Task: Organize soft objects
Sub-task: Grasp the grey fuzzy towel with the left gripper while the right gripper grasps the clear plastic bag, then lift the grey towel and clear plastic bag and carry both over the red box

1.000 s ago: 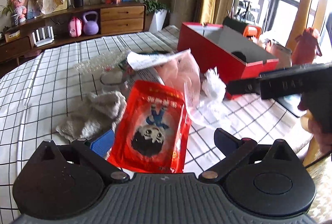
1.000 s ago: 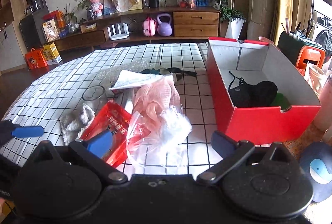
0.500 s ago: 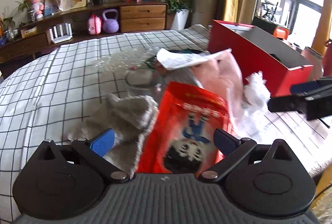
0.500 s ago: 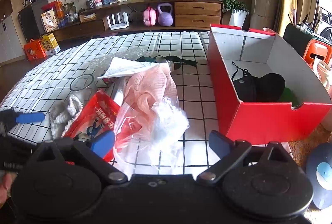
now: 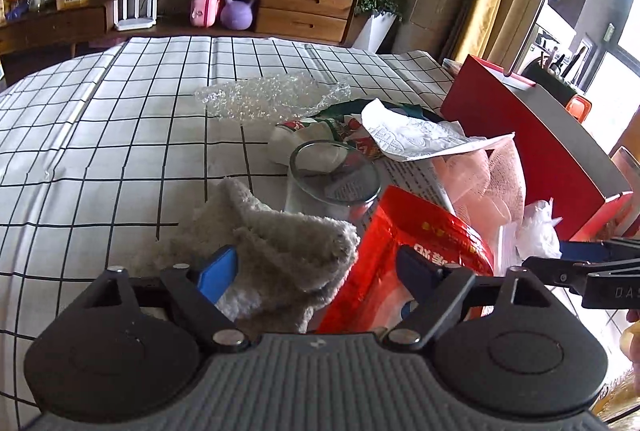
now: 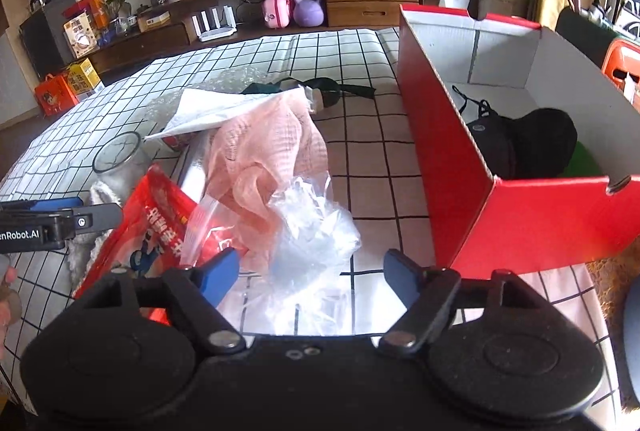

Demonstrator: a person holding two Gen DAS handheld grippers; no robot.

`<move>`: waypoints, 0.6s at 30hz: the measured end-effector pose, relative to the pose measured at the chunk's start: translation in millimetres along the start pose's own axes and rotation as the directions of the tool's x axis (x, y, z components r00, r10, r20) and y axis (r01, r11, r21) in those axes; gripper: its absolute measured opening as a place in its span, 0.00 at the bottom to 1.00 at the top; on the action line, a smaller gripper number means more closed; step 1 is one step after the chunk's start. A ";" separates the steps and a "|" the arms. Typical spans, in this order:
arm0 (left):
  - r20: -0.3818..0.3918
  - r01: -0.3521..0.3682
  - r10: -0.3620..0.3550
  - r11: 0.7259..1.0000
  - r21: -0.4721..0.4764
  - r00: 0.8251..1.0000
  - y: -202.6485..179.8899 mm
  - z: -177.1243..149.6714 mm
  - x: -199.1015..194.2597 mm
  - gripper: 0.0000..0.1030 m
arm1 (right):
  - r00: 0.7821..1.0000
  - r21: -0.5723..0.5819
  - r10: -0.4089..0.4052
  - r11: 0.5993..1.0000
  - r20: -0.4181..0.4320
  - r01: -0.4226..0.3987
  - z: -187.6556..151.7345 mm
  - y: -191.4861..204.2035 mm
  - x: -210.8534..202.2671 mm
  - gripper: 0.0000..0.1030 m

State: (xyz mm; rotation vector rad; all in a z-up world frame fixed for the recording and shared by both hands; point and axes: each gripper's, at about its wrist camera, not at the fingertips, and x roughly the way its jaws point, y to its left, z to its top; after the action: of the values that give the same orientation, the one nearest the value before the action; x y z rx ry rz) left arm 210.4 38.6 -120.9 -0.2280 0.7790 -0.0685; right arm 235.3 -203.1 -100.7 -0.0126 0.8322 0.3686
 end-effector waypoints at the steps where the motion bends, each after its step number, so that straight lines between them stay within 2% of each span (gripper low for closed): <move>1: -0.008 0.005 -0.005 1.000 -0.008 1.000 1.5 0.7 2.1 0.73 | 1.000 0.011 0.005 1.000 -0.001 -0.005 0.0 -1.9 1.1 0.72; 3: -0.021 0.011 -0.012 1.000 -0.025 1.000 4.3 2.2 5.9 0.61 | 1.000 0.038 0.024 0.999 -0.004 -0.024 -0.2 -6.2 3.6 0.65; 9: -0.036 0.039 -0.042 0.997 -0.069 0.998 13.1 3.9 8.9 0.42 | 0.998 0.064 0.056 0.996 -0.020 -0.055 0.2 -9.0 8.4 0.42; 10: -0.036 0.035 -0.037 0.997 -0.070 0.999 13.1 3.9 8.2 0.40 | 0.998 0.062 0.056 0.997 -0.024 -0.054 -0.1 -8.4 9.0 0.41; 11: -0.036 0.031 -0.034 0.997 -0.073 0.999 13.7 4.2 7.6 0.33 | 0.998 0.062 0.055 0.997 -0.025 -0.053 -0.3 -7.6 9.0 0.39; 13: -0.041 0.020 -0.023 0.997 -0.074 0.999 14.5 4.2 6.8 0.31 | 0.999 0.064 0.049 0.997 -0.024 -0.047 -1.1 -7.1 8.2 0.38; 16: -0.039 0.008 -0.011 0.998 -0.070 0.999 15.7 3.9 3.6 0.20 | 0.999 0.065 0.047 0.997 -0.016 -0.046 -1.1 -6.8 4.6 0.36; 18: -0.035 -0.005 0.003 0.998 -0.061 0.999 16.3 3.2 0.7 0.18 | 0.999 0.057 0.039 0.998 -0.010 -0.039 -1.4 -5.8 1.0 0.35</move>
State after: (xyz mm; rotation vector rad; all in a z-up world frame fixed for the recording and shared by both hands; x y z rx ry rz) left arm 212.8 54.9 -122.8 -0.2841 0.8170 -0.0445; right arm 236.8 -208.4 -103.1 0.0547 0.8541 0.3819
